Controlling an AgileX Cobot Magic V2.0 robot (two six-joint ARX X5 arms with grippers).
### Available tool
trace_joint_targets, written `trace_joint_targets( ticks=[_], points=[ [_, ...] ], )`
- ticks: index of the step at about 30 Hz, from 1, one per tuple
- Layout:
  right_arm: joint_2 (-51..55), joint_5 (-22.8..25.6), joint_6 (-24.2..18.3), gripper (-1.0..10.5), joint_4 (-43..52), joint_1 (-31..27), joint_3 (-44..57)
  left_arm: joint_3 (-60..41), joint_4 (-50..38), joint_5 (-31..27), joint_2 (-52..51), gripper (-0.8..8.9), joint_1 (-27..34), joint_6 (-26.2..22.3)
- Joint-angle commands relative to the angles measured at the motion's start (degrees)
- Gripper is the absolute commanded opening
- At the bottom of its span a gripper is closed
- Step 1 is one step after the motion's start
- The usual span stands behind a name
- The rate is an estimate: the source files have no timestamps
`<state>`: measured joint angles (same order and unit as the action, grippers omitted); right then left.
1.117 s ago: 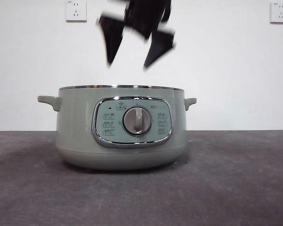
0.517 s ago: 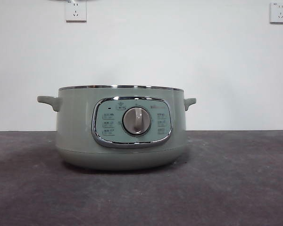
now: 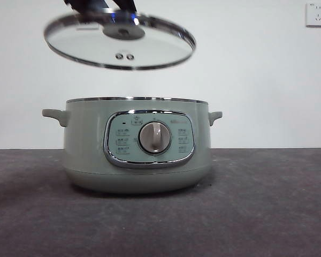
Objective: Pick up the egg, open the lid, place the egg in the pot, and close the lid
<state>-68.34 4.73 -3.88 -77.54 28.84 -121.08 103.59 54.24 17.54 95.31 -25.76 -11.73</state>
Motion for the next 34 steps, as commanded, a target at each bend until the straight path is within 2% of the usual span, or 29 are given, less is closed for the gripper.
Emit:
trace_joint_targets(
  ticks=[1, 16, 21, 26, 34],
  points=[
    [2.0, -0.2, -0.2, -0.2, -1.4, 0.0, 1.7, 0.4, -3.0, 0.4, 1.3, -0.08, -0.6, -1.0],
    [13.5, 1.1, -0.2, -0.1, -1.4, 0.0, 17.1, 0.4, -5.2, 0.3, 9.3, -0.08, -1.2, -1.0],
    [13.8, 1.2, -0.3, -0.1, -1.4, 0.0, 17.9, 0.4, -5.0, 0.1, 10.3, -0.08, -1.4, -1.0],
    [13.8, 1.3, -0.7, -0.1, -1.4, 0.0, 17.9, 0.3, -4.0, -2.6, 10.8, -0.08, -1.8, -1.0],
    [13.8, 1.3, -0.9, -0.1, -1.4, 0.0, 17.9, 0.3, -2.6, -2.6, 10.8, -0.08, -1.9, -1.0]
  ],
)
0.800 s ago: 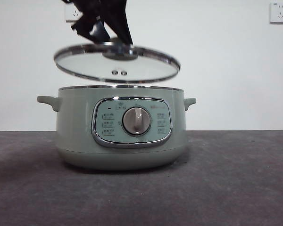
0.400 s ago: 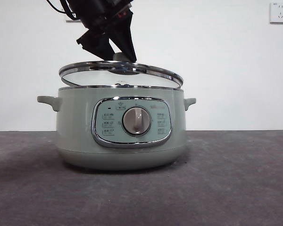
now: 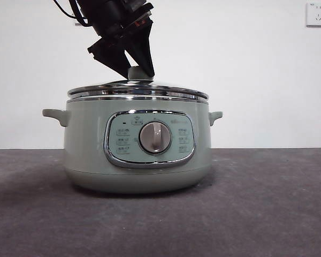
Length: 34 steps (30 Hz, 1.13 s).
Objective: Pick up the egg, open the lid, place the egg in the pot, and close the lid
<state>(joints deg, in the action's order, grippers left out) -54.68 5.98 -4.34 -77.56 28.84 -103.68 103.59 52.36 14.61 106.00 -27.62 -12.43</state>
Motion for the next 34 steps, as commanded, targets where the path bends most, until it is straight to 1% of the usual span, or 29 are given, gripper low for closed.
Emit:
trace_joint_targets(
  ticks=[1, 19, 27, 31, 34],
  points=[
    [0.2, 0.1, -0.4, -0.1, -1.4, 0.0, 0.5, 0.3, -0.6, 0.3, 0.1, -0.08, -0.1, -0.3],
    [0.2, 0.0, -0.4, -0.1, -1.4, 0.0, 0.5, -0.1, 0.8, 0.3, 0.2, -0.08, -0.2, -0.3],
    [0.2, 0.0, -0.4, -0.1, -1.4, 0.0, 0.5, -0.1, 2.6, 0.3, 3.8, -0.08, -0.2, -0.2],
    [0.2, 0.0, -0.4, -0.1, -1.4, 0.0, 0.5, -0.1, 2.1, 0.4, 3.9, -0.08, -0.2, 0.0],
    [0.2, 0.0, -0.4, -0.1, -1.4, 0.0, 0.5, -0.1, 3.0, 0.4, 3.7, 0.1, -0.2, 0.5]
  ],
)
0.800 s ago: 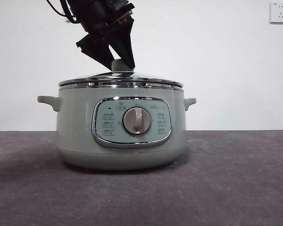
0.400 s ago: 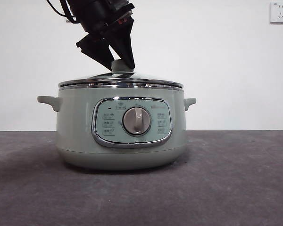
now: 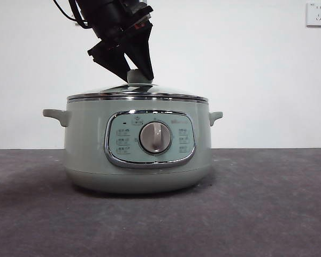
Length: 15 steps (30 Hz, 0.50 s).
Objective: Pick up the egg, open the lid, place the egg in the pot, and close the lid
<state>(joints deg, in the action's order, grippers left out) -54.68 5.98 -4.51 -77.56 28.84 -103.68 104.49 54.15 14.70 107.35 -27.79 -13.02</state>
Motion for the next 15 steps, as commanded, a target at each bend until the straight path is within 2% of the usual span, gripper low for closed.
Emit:
trace_joint_targets(
  ticks=[1, 6, 15],
  points=[
    [0.2, 0.0, -0.3, -0.1, -1.4, 0.0, 0.5, -1.0, 1.9, 0.3, 2.4, 0.38, 0.0, 1.2],
    [0.1, 0.0, -0.5, -0.1, -1.4, 0.0, 0.5, -1.0, 3.6, 0.3, 2.4, 4.0, 0.2, 1.2],
    [0.1, 0.0, -0.4, -0.1, -1.4, 0.0, 0.5, -0.9, 3.3, 0.3, 0.4, 4.18, 0.3, 1.2]
  ],
)
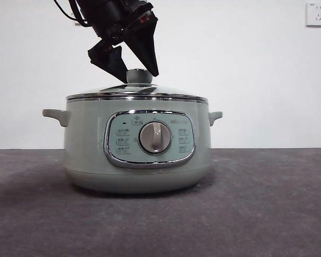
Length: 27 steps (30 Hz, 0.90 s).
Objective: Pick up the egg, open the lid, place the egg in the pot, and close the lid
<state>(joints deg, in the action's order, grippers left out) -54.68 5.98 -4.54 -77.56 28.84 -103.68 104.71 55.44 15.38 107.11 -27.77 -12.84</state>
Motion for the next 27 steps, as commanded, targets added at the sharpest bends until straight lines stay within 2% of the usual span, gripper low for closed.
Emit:
trace_joint_targets(
  ticks=[1, 8, 16, 17, 23, 27],
  points=[
    [0.1, 0.0, -0.4, -0.1, -1.4, 0.0, 0.5, -1.1, 2.1, -0.4, 0.2, 4.18, 0.4, 1.1],
    [0.1, -0.1, -0.4, -0.1, -1.4, 0.0, 0.5, -1.1, 2.8, -0.3, -6.4, 4.17, 1.0, 2.3],
    [-0.1, -1.7, -0.4, -0.1, -1.4, 0.0, 0.5, -1.1, 10.0, -0.2, -18.9, 3.98, 0.9, 4.1],
    [-0.2, -2.0, -0.4, -0.1, -1.4, 0.0, 0.5, -1.1, 11.3, -0.2, -20.5, 3.69, 0.9, 4.5],
    [-0.9, -6.0, -0.4, -0.1, -1.4, 0.0, 0.5, -1.1, 17.5, -0.2, -29.6, -0.2, 0.9, 5.2],
    [-1.5, -6.2, -0.4, -0.1, -1.4, 0.0, 0.5, -1.1, 20.0, -0.2, -34.1, -0.08, 0.9, 5.4]
  ],
)
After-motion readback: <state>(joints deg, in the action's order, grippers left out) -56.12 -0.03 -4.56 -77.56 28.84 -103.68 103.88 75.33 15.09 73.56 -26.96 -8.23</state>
